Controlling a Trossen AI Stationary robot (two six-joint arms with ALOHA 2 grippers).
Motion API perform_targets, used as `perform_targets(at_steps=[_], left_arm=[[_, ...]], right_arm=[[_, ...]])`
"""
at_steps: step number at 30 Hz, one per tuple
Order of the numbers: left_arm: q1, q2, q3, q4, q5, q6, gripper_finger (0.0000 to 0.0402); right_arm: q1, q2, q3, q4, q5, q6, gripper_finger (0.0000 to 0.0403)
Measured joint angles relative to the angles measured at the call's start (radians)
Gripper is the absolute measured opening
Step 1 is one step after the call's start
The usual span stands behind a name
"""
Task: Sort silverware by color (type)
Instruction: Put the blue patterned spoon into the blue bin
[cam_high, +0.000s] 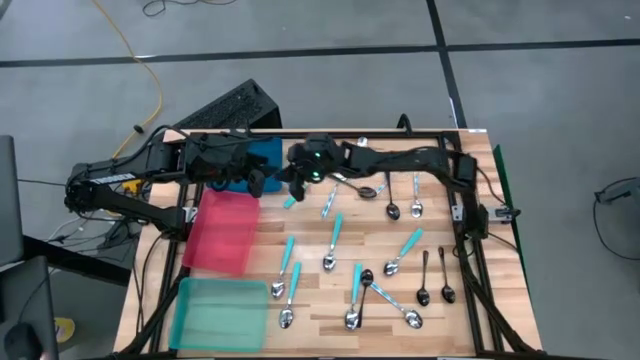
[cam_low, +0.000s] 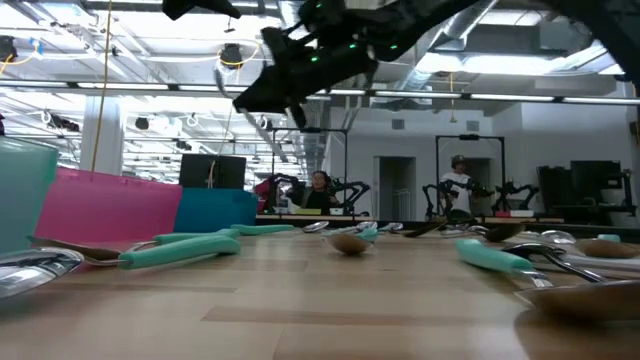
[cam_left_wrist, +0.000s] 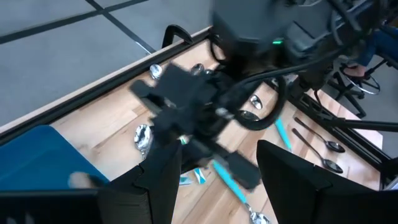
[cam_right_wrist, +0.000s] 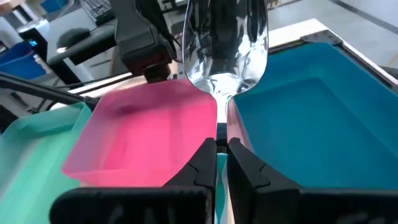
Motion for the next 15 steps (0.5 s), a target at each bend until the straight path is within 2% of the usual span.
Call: perform_targets(at_steps=[15], left_arm=[[0.0, -0.003, 0.0, -0.001, 0.001, 0.001, 0.0195]], right_arm=[[-0.043, 0.376, 0.541, -0.072, -0.049, -0.002, 0.004]])
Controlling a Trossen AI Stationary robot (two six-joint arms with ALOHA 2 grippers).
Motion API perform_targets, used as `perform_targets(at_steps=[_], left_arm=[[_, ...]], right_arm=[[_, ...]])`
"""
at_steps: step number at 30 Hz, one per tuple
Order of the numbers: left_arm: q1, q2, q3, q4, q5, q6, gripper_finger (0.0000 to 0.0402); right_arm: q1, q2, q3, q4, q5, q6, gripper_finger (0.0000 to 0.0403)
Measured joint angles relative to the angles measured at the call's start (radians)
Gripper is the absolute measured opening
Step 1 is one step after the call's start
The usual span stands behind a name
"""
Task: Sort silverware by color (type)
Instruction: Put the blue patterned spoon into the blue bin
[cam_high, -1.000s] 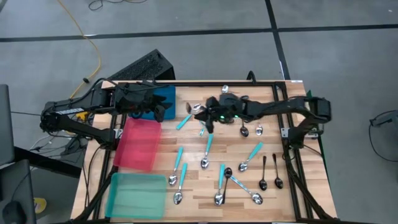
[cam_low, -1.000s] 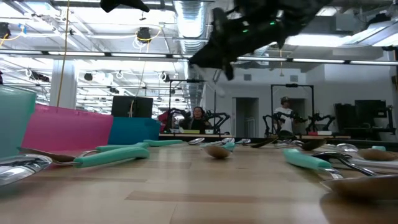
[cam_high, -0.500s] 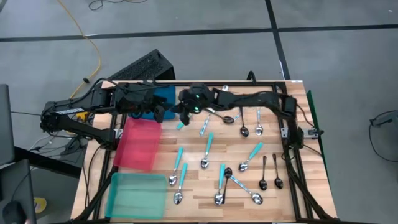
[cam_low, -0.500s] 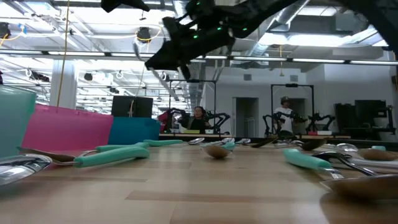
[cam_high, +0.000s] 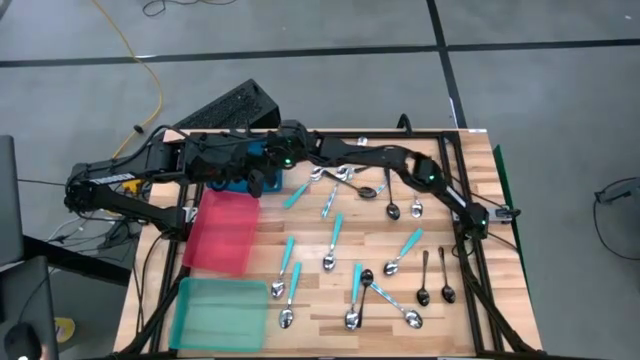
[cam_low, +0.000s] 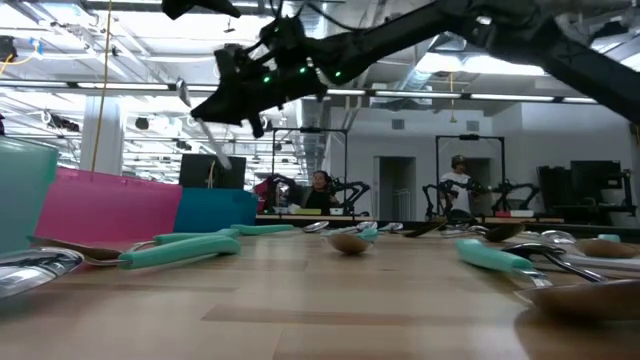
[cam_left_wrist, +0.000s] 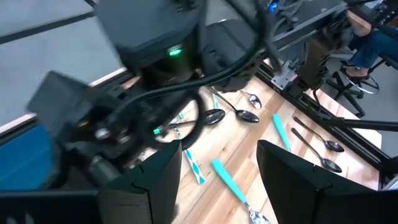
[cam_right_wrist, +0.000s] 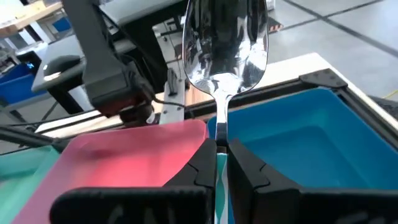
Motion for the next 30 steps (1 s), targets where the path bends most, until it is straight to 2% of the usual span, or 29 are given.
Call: perform_targets(at_steps=[7, 10, 16, 30], left_arm=[[0.0, 0.0, 0.0, -0.003, 0.0, 0.003, 0.0195], [0.0, 0.0, 0.0, -0.003, -0.001, 0.009, 0.0195], [0.0, 0.0, 0.0, -0.003, -0.001, 0.026, 0.0195], [0.0, 0.0, 0.0, -0.007, -0.004, 0.029, 0.0195]], right_arm=[[-0.01, 0.143, 0.176, -0.038, 0.037, -0.001, 0.004], [-0.023, 0.146, 0.172, -0.048, 0.099, -0.003, 0.004], [-0.05, 0.146, 0.171, -0.077, 0.11, -0.009, 0.004], [-0.018, 0.184, 0.17, -0.081, 0.14, -0.045, 0.0044]])
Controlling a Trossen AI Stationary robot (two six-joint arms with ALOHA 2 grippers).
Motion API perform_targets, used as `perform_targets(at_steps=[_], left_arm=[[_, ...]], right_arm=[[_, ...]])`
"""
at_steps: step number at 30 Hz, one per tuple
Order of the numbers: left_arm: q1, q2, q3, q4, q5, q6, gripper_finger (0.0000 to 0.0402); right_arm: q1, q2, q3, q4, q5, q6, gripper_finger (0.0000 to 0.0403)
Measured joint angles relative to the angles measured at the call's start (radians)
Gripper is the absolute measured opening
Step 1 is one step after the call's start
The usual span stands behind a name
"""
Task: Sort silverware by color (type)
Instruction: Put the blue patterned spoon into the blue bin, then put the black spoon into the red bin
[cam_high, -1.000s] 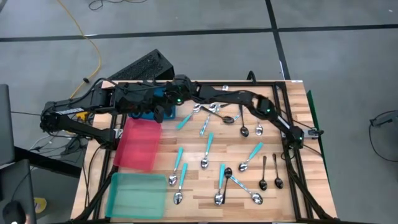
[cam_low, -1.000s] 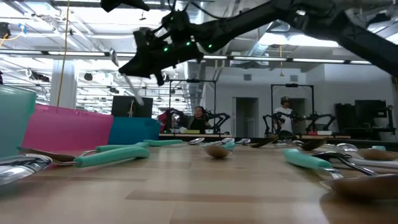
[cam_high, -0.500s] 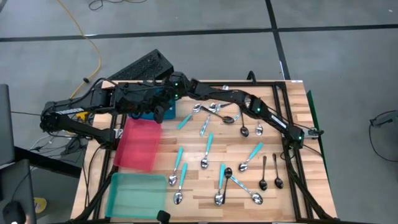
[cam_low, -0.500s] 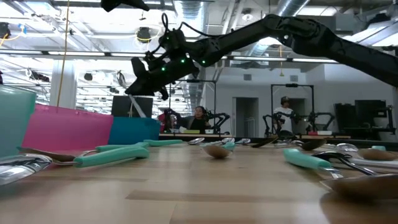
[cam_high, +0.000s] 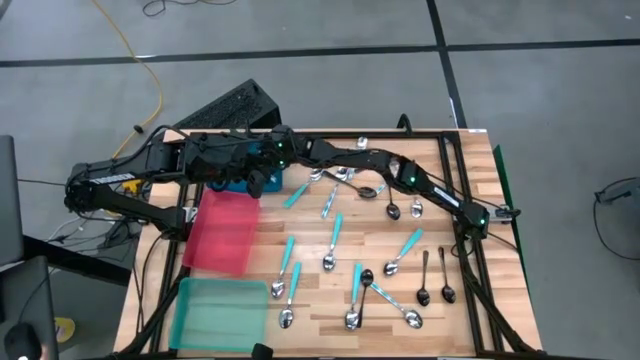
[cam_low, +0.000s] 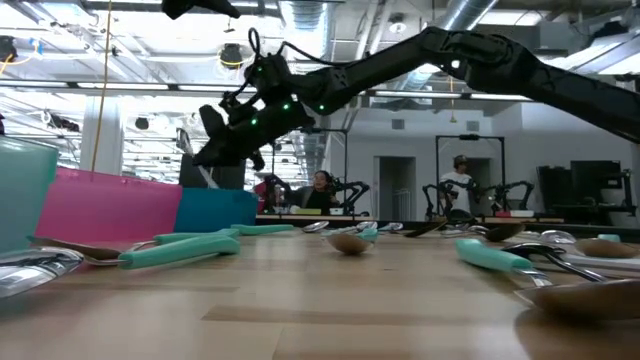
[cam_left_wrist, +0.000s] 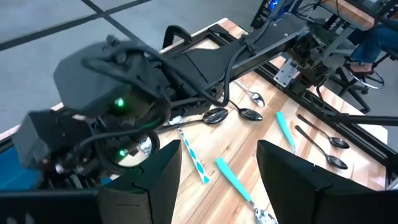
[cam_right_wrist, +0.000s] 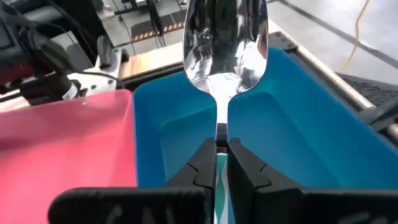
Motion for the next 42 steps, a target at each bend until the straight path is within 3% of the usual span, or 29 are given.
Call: perform_targets(at_steps=[19, 42], left_arm=[[0.0, 0.0, 0.0, -0.001, -0.002, 0.012, 0.0195], [0.0, 0.0, 0.0, -0.003, 0.001, 0.025, 0.0195]], right_arm=[[-0.002, 0.01, 0.0, -0.036, 0.006, -0.018, 0.0071], [0.014, 0.04, 0.001, -0.091, 0.068, -0.025, 0.0075]])
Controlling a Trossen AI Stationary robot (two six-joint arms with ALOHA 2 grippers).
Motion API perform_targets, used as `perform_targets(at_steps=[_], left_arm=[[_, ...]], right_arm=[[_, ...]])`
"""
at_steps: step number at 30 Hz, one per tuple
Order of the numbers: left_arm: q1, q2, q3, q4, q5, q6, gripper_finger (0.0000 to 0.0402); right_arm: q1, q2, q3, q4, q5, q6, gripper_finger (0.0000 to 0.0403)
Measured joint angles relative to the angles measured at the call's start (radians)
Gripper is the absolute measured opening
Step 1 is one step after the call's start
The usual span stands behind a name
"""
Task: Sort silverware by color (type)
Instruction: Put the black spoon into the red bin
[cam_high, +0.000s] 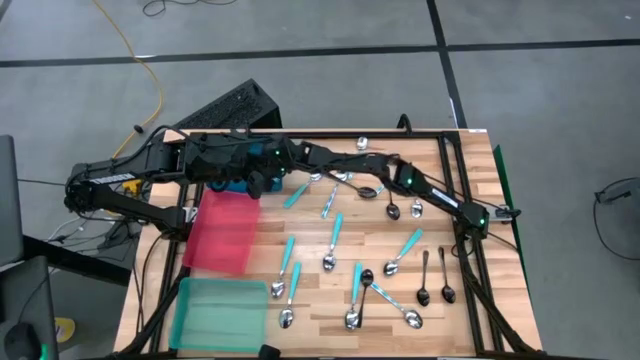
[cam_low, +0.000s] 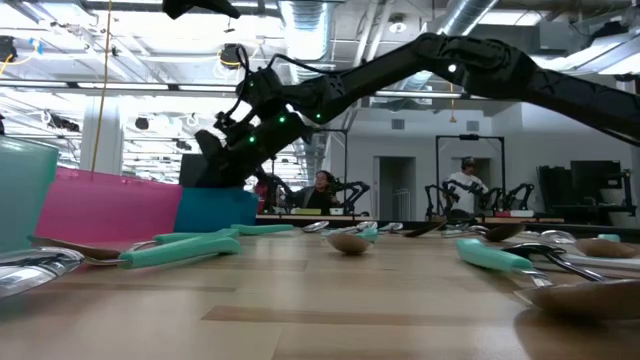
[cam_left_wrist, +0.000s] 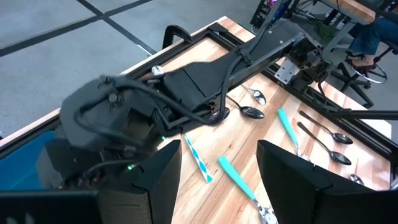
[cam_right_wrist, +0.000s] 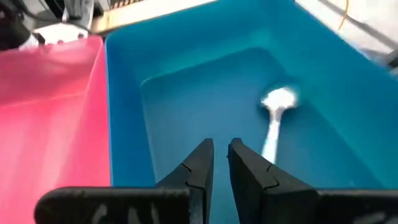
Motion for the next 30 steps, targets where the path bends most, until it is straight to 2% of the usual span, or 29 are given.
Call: perform_targets(at_steps=[14, 22, 30], left_arm=[[0.0, 0.0, 0.0, 0.0, -0.001, 0.0, 0.0195], [0.0, 0.0, 0.0, 0.005, -0.006, 0.003, 0.0195], [0.0, 0.0, 0.0, 0.034, -0.006, 0.003, 0.0195]], right_arm=[[-0.002, -0.002, -0.001, -0.069, 0.007, 0.004, 0.0075], [-0.031, -0.08, 0.008, -0.129, 0.006, 0.002, 0.0075], [-0.109, -0.207, 0.007, -0.304, 0.011, -0.006, 0.0075]])
